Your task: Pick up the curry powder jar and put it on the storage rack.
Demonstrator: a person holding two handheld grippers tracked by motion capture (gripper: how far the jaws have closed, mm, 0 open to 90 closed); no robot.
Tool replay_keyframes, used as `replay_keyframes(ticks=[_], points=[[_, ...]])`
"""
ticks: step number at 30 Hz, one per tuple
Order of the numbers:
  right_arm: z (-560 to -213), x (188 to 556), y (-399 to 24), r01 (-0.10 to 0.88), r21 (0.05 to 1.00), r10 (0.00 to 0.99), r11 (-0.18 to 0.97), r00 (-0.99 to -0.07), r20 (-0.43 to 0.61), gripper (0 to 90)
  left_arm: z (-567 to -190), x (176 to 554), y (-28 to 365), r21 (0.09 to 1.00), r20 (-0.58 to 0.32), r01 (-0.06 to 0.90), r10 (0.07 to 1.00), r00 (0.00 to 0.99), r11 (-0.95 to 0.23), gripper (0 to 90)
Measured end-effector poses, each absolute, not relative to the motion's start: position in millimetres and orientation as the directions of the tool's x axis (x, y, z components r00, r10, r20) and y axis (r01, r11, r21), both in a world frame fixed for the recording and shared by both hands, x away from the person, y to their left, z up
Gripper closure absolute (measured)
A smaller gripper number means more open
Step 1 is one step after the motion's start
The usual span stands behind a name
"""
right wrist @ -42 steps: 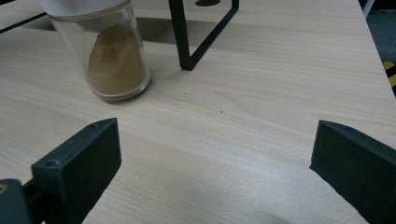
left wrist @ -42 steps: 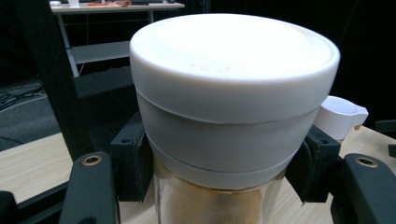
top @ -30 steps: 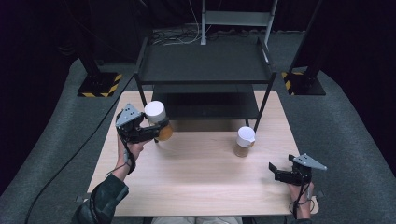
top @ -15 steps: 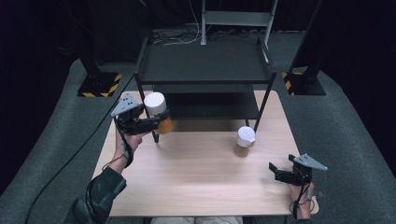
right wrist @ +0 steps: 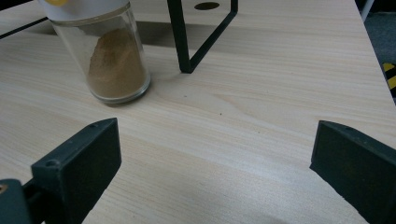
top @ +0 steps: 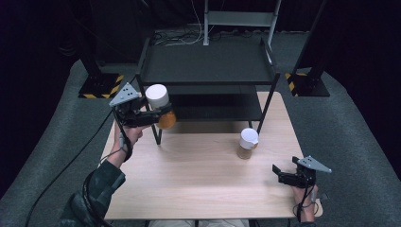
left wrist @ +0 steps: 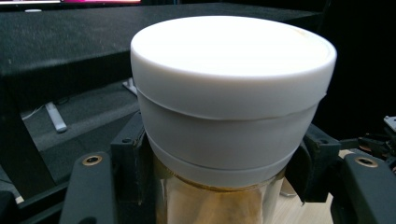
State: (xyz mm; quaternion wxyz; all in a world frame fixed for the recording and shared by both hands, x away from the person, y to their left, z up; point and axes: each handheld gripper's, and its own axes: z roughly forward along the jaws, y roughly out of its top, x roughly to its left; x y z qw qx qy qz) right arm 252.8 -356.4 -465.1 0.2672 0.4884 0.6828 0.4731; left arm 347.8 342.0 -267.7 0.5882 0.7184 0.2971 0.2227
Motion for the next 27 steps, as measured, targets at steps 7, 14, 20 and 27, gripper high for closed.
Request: replay_keyframes(ticks=[7, 14, 20, 27], points=[[-465, 253, -357, 0.414, 0.907, 0.919, 0.075, -0.382, 0.098, 0.5, -258, 349, 341, 0.979, -0.018, 0.151, 0.682, 0.731, -0.136, 34.5], [-465, 253, -356, 0.415, 0.907, 0.92, 0.076, -0.38, 0.097, 0.5, -249, 350, 342, 0.979, -0.011, 0.145, 0.677, 0.736, -0.142, 34.5], [-464, 254, -357, 0.419, 0.905, 0.918, 0.078, -0.383, 0.098, 0.6, -245, 351, 344, 0.981, -0.012, 0.139, 0.675, 0.738, -0.135, 34.6], [-465, 253, -356, 0.417, 0.906, 0.919, 0.076, -0.381, 0.098, 0.6, -235, 353, 344, 0.982, -0.007, 0.129, 0.664, 0.748, -0.135, 34.5]])
